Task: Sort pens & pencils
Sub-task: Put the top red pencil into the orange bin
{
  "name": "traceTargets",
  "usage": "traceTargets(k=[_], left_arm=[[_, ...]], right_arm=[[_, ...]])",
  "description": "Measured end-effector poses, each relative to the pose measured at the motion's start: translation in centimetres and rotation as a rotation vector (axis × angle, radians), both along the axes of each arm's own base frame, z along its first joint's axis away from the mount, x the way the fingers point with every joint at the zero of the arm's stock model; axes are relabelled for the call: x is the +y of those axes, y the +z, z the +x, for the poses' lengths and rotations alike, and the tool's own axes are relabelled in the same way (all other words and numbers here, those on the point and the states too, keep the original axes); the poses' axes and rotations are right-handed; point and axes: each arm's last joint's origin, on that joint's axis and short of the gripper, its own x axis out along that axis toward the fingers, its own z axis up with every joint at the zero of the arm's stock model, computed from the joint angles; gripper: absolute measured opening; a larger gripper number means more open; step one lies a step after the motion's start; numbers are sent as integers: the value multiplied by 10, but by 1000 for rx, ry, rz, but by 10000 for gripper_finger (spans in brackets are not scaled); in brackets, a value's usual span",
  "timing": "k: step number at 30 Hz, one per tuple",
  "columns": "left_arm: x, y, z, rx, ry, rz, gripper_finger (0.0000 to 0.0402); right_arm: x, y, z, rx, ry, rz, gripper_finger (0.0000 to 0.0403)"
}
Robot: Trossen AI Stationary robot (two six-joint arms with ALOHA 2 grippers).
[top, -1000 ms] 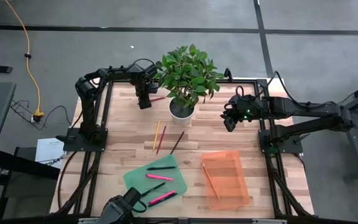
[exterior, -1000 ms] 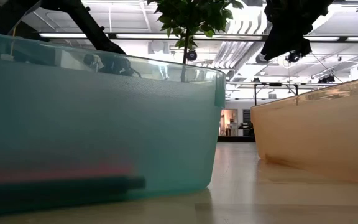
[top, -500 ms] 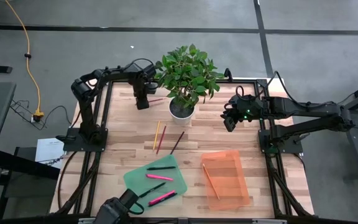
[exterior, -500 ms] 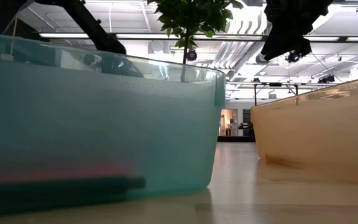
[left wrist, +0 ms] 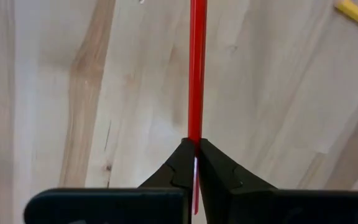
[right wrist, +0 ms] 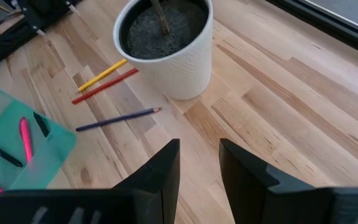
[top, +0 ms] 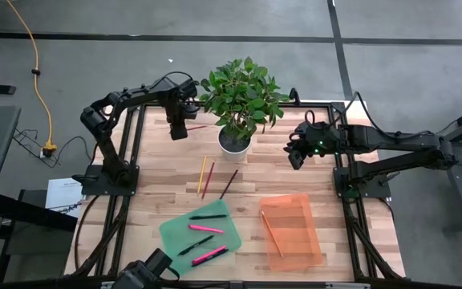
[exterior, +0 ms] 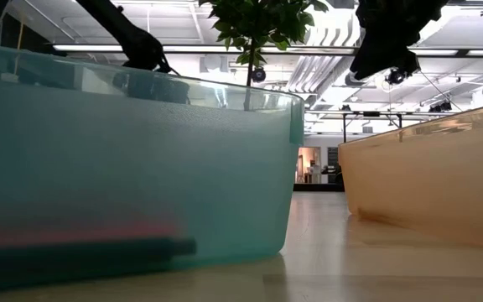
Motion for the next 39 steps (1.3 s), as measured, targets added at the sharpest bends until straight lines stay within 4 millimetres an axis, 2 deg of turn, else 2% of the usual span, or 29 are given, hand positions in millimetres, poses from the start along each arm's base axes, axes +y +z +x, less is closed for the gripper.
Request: traceTargets(k=[11,19,23,28,35,39], left_arm=[[-17,26,-13,19,-6,-27,4],[-42,64,-32,1,-7,-17,4],[-64,86,-46,-68,7,2,4],[-102,103,-61,-153,24,53,4],[-157,112,-77,-261,46,94,4],[-182,119,-81,-406,75,116,4]], right_arm=[[0,1,1,-19,8,6,103],[1,3,3,-52,24,16,103],[1,7,7,-102,45,27,103],[6,11,10,-163,65,39,103],[23,17,15,-248,89,89,103],[40,23,22,-336,117,103,103]])
